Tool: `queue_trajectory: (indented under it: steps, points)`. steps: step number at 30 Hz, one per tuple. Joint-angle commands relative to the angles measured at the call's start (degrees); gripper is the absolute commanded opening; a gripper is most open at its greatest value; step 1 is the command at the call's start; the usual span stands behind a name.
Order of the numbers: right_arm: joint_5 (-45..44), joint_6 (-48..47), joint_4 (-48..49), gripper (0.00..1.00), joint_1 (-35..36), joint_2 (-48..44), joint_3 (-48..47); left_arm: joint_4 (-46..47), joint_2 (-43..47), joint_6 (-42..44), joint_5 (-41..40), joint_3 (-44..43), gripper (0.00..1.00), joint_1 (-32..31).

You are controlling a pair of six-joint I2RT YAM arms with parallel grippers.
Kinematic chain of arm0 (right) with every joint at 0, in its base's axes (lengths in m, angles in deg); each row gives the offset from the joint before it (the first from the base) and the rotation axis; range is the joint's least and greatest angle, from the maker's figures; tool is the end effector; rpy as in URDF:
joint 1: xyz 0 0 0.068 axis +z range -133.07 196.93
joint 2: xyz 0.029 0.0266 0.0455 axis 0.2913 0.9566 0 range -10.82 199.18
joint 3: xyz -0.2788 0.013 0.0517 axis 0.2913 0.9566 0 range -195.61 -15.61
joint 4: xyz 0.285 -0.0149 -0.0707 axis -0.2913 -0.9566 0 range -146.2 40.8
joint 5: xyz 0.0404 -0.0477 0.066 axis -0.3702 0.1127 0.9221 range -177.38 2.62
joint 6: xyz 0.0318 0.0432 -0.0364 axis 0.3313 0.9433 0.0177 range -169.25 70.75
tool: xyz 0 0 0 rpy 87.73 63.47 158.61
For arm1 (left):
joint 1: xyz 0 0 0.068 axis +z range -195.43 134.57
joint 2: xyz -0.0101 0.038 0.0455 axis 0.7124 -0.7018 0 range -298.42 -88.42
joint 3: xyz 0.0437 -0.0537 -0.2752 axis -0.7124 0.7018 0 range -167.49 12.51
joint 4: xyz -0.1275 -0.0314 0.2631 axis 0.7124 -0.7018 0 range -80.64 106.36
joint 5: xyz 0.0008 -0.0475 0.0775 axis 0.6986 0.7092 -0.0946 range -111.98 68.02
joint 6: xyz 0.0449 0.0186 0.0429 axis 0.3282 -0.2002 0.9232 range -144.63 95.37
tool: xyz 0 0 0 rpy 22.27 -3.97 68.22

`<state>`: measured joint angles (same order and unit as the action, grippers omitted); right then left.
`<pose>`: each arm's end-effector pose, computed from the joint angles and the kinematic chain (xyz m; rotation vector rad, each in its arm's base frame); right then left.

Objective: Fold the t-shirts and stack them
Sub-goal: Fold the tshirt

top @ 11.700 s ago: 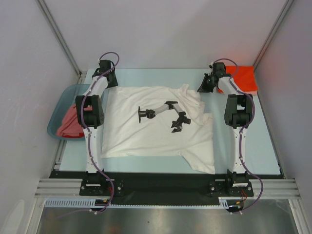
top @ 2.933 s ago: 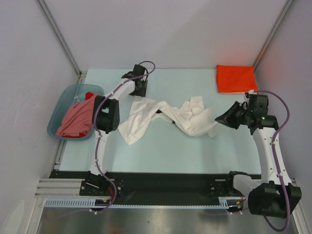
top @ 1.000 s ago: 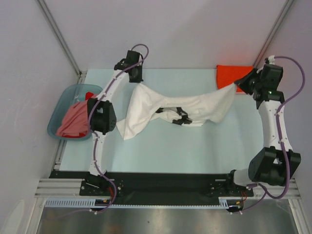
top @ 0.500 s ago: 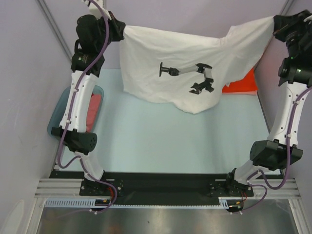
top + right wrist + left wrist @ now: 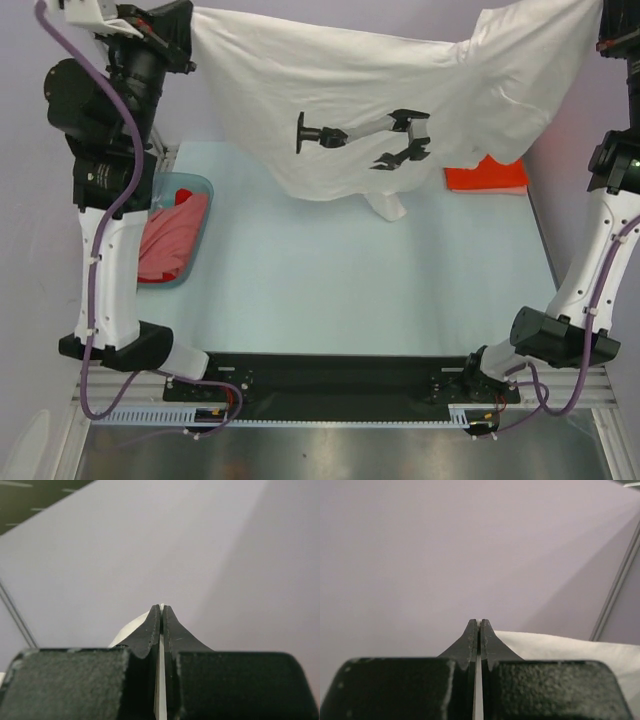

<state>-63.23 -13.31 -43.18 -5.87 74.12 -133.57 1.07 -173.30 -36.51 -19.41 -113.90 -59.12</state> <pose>0.2760 -0.0936 0.6662 0.0877 0.9616 0.3987 0.2683 -0.0677 0.6729 0.0581 1.1214 -0.4238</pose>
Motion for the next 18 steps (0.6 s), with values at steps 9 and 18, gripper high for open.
queue_trajectory:
  steps: [9, 18]
  points:
    - [-1.5, 4.0, 8.5, 0.00, 7.4, 26.5, -28.5, 12.0, -18.2, 2.6, -1.5, -17.5, 0.00, 2.5]
    - [-5.8, 5.6, 11.7, 0.00, 8.0, 33.7, -33.9, 18.9, -28.0, -6.7, 2.5, -23.8, 0.00, 8.1]
